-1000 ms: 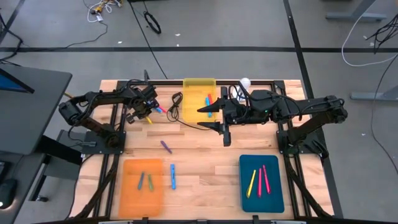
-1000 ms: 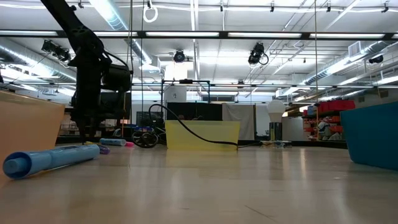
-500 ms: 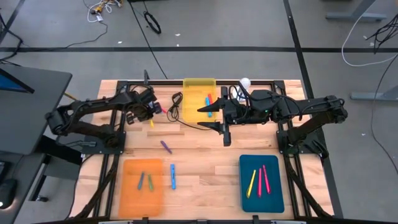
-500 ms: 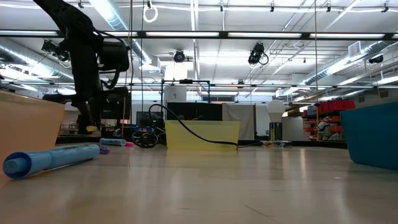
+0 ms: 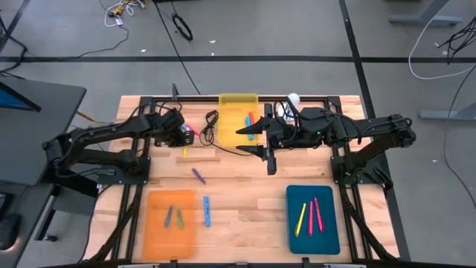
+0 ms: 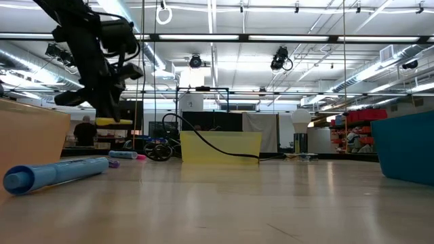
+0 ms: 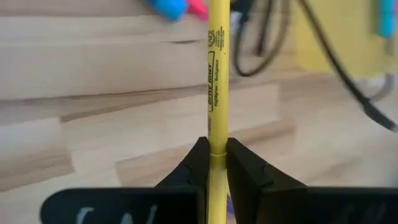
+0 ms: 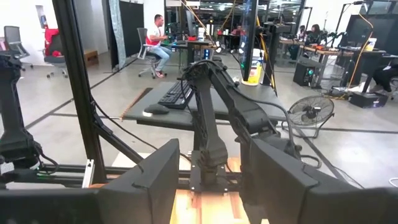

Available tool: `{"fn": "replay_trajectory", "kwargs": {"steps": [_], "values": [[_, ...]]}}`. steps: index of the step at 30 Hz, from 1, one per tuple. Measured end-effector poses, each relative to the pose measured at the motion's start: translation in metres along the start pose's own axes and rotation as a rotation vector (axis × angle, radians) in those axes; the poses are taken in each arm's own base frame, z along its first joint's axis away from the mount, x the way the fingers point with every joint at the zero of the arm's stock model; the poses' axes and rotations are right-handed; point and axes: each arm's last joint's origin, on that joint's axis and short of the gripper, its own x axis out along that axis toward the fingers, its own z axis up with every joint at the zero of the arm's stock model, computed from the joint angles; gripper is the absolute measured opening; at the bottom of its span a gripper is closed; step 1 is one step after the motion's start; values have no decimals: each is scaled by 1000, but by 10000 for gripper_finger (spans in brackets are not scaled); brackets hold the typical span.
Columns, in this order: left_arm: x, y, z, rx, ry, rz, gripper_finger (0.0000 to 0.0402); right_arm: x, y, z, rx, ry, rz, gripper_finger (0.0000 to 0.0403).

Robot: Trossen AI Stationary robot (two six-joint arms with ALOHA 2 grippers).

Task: Pick & Place Markers
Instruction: Put the yellow highlighter pen into the blue bin

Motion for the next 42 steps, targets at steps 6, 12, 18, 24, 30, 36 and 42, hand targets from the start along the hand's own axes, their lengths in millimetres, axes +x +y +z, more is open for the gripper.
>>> {"fn": "replay_trajectory", "kwargs": {"steps": [6, 12, 18, 24, 30, 36, 42], "values": [[-10, -4, -8, 112, 11, -72, 34, 0, 0, 0, 0, -3, 0, 199], [-14, -16, -11, 249, -3, -196, 34, 0, 0, 0, 26, -1, -1, 199], [-31, -43, -11, 361, -96, -348, 34, -7, -5, 4, 147, -10, -53, 199], [-75, -78, -7, 524, -247, -460, 34, -19, -10, 12, 192, -37, -61, 211], [-129, -109, -8, 624, -418, -607, 34, -28, -12, 16, 201, -45, -61, 253], [-181, -132, -17, 675, -573, -781, 34, -30, -11, 18, 222, -56, -11, 282], [-211, -143, -31, 701, -672, -915, 34, -30, -11, 20, 232, -72, -7, 281]]}}
